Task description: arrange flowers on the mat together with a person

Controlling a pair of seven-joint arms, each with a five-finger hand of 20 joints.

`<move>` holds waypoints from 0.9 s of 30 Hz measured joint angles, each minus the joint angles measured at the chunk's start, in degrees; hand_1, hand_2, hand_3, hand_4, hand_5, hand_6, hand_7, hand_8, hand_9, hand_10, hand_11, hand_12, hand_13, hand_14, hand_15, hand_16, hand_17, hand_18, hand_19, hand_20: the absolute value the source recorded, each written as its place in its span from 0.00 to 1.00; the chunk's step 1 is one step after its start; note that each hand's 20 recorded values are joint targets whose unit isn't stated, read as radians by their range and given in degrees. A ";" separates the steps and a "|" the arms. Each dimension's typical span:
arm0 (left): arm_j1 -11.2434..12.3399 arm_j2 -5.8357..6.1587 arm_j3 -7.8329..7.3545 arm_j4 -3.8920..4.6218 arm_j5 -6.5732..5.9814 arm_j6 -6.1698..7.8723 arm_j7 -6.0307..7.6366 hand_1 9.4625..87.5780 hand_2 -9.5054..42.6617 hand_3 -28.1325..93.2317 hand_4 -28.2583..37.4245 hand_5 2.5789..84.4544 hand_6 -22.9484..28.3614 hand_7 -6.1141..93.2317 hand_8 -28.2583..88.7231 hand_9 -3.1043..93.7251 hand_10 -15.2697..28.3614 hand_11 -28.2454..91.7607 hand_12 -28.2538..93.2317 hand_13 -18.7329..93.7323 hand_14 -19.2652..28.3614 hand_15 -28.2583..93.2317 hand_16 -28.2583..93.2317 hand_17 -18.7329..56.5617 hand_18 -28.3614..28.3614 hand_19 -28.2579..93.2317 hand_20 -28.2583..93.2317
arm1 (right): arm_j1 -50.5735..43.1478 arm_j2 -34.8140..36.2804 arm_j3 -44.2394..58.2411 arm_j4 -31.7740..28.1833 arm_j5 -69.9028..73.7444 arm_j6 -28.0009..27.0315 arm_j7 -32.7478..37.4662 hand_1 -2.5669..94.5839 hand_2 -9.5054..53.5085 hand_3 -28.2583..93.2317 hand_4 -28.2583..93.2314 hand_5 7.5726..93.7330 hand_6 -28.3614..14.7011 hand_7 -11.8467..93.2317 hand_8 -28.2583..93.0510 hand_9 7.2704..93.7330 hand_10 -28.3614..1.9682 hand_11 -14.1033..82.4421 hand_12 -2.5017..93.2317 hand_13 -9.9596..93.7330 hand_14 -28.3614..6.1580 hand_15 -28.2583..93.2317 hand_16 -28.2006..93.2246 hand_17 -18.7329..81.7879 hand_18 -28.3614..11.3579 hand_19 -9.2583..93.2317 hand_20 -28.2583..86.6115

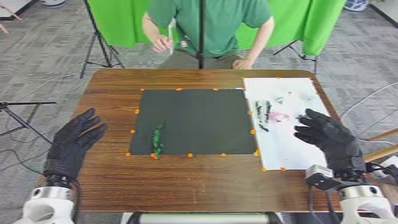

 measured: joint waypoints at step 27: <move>0.37 0.55 -0.97 -0.05 0.31 -0.62 -0.38 0.25 0.25 0.81 0.05 0.45 0.52 0.23 0.17 0.38 0.67 0.46 0.34 0.45 0.77 0.49 0.22 0.22 0.90 0.65 0.27 | 1.07 19.22 -2.28 -2.83 -32.02 29.99 22.30 0.31 0.00 0.86 0.00 0.48 0.60 0.65 0.07 0.52 0.50 0.73 0.45 0.63 0.51 0.82 0.44 0.47 0.27 0.81 0.56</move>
